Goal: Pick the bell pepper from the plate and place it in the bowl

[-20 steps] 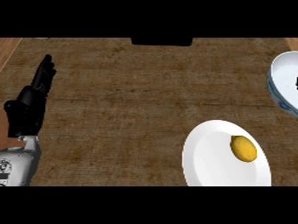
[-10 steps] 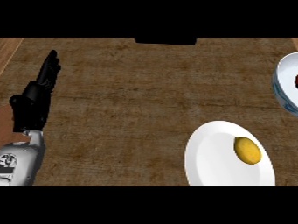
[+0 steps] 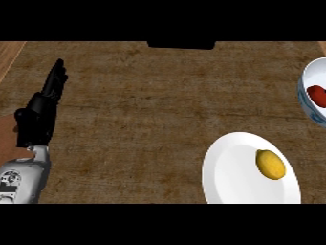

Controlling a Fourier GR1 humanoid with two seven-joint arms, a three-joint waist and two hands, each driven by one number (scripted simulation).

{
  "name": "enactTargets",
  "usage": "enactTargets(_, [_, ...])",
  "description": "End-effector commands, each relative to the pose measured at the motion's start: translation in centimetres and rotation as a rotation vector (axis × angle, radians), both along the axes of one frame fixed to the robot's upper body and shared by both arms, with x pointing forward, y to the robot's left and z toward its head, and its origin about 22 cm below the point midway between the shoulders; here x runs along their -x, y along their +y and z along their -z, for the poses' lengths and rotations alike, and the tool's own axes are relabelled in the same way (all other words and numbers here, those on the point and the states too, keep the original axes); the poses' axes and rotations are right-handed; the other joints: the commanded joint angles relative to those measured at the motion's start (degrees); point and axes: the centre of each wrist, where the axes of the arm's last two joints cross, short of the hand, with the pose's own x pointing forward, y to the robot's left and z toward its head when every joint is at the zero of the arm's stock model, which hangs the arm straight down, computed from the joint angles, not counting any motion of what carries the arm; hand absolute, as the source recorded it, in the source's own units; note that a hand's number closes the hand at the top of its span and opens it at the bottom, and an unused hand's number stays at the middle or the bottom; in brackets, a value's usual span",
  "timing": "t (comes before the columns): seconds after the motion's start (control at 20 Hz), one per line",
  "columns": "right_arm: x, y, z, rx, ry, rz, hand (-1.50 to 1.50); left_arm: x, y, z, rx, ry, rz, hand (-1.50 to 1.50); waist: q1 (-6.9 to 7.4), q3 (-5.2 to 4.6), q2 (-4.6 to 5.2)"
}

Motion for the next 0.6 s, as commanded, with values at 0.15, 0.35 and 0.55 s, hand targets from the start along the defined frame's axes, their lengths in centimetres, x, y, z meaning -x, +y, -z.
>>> enactTargets(0.15, [3.1,-4.1,-0.8,-0.128,-0.103,-0.026,-1.5,0.2,2.1,-0.2,-0.018,0.008,-0.018,0.0,-1.0,-0.09,-0.52])
enactTargets(0.35, [6.4,-6.1,0.8,-0.169,-0.113,-0.043,-1.5,0.6,0.8,0.4,-0.002,0.006,-0.031,0.0,-1.8,-0.15,-0.8])
enactTargets(0.55, [9.6,-8.0,1.8,-0.237,-0.184,-0.098,-1.5,0.8,1.9,0.3,-0.001,0.006,-0.047,0.0,-2.42,-0.2,-1.04])
